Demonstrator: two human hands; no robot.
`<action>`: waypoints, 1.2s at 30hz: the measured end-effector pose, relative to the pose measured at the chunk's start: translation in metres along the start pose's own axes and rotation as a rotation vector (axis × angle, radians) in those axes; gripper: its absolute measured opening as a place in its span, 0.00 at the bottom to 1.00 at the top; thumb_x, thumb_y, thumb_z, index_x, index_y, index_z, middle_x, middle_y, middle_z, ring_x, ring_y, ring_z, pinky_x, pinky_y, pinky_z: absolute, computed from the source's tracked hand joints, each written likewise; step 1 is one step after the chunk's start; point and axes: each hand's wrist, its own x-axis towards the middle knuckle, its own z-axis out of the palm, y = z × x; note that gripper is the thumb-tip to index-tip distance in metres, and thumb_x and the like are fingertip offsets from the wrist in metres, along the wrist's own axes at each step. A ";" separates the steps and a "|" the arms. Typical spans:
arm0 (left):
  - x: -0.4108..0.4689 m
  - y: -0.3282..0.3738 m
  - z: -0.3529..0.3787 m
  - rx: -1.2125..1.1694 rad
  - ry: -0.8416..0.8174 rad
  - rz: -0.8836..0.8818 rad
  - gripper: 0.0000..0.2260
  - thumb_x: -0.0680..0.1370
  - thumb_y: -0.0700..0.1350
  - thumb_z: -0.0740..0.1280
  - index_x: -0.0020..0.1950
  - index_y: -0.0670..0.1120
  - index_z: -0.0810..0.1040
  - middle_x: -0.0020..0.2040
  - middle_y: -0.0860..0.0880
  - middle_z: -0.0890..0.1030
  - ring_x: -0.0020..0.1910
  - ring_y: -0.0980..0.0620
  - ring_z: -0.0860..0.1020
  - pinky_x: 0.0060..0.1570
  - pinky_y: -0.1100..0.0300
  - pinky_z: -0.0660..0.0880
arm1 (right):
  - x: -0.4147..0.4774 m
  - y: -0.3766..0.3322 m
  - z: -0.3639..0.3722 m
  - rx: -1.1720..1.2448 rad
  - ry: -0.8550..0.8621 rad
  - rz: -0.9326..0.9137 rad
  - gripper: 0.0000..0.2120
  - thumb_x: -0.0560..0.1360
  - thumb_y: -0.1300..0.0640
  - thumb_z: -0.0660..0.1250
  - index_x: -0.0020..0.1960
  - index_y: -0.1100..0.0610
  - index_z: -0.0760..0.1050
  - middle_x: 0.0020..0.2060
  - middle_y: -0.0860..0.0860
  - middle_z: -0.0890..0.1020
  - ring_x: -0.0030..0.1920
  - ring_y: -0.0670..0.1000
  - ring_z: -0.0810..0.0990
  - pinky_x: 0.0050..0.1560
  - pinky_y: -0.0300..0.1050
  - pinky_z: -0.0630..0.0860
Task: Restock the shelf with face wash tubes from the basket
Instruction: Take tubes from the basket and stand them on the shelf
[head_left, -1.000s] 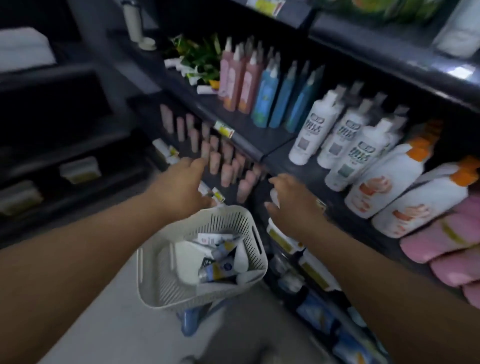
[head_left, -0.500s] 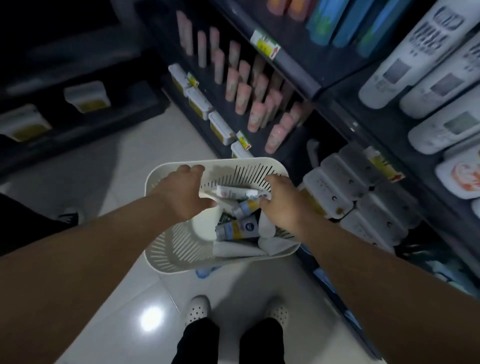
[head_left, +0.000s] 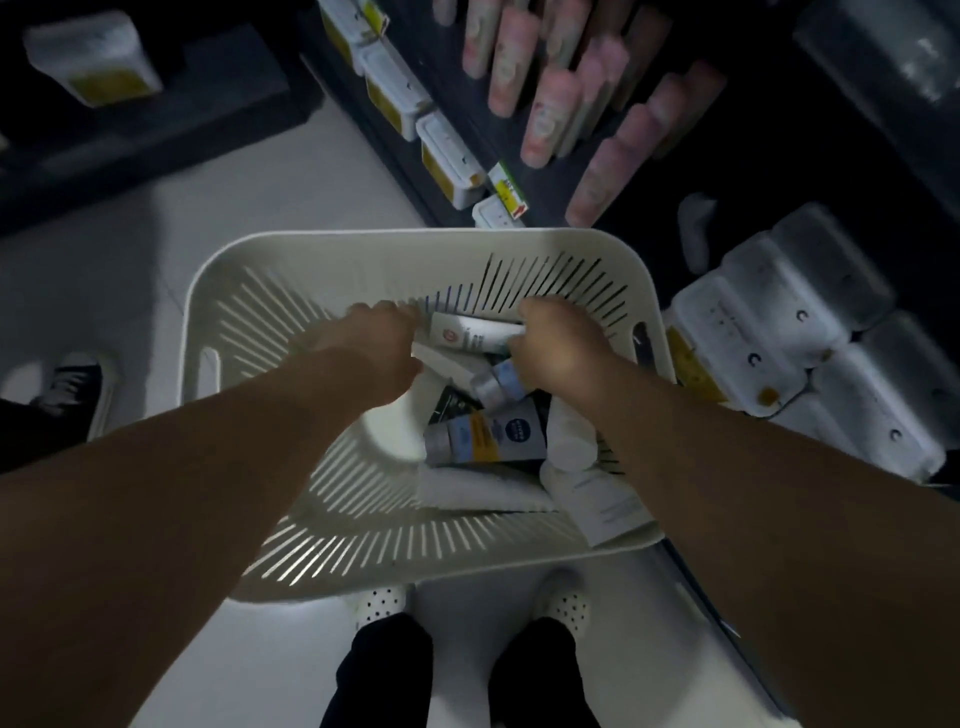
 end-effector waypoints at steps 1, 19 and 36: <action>0.007 0.000 0.008 0.024 0.009 0.009 0.25 0.75 0.54 0.66 0.70 0.50 0.65 0.64 0.45 0.74 0.63 0.41 0.72 0.60 0.44 0.71 | 0.008 -0.001 0.004 -0.025 -0.006 -0.015 0.09 0.77 0.57 0.64 0.54 0.60 0.75 0.51 0.58 0.78 0.50 0.58 0.78 0.43 0.43 0.70; 0.027 -0.028 0.029 -0.252 -0.004 0.070 0.07 0.75 0.49 0.67 0.44 0.47 0.79 0.42 0.45 0.80 0.42 0.46 0.77 0.39 0.59 0.70 | 0.061 -0.015 0.047 -0.182 -0.162 -0.028 0.11 0.73 0.56 0.68 0.54 0.56 0.76 0.49 0.53 0.80 0.48 0.55 0.78 0.48 0.46 0.77; -0.116 0.007 -0.196 -1.209 0.200 0.013 0.09 0.71 0.39 0.74 0.47 0.40 0.77 0.40 0.45 0.83 0.38 0.50 0.82 0.38 0.54 0.81 | -0.094 -0.063 -0.134 0.904 -0.117 -0.130 0.16 0.77 0.56 0.67 0.64 0.57 0.73 0.58 0.54 0.81 0.56 0.53 0.81 0.58 0.56 0.78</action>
